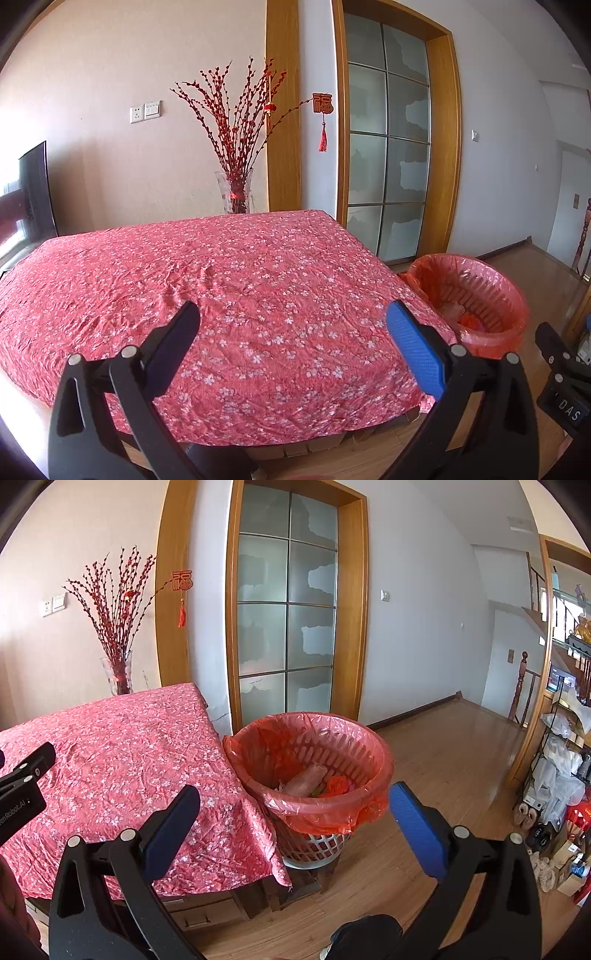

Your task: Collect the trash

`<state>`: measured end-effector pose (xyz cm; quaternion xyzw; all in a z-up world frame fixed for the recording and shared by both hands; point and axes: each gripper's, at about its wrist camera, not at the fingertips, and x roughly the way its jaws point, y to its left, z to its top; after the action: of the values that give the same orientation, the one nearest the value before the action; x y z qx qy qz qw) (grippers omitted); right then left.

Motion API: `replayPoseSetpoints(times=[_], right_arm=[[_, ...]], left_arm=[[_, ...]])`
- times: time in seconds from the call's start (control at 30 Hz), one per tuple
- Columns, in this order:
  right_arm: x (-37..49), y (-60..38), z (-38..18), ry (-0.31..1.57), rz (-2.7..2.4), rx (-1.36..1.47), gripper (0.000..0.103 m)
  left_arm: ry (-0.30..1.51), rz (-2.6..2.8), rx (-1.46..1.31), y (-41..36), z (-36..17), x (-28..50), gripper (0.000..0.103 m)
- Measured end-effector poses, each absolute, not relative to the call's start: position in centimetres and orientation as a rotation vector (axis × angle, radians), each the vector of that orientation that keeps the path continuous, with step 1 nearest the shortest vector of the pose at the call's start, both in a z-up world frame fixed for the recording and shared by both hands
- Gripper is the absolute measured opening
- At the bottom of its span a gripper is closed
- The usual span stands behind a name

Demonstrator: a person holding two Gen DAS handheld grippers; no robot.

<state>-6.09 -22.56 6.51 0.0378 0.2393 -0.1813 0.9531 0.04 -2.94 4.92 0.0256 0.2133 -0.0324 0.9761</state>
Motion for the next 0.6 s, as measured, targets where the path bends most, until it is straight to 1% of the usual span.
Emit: replayPoseSetpoints(times=[0.6], right_arm=[[-6.34, -22.21, 6.81, 0.487, -0.351, 0.068, 0.101]], left_arm=[[0.423, -0.066, 0.04, -2.59, 5.07, -0.99, 0.099]])
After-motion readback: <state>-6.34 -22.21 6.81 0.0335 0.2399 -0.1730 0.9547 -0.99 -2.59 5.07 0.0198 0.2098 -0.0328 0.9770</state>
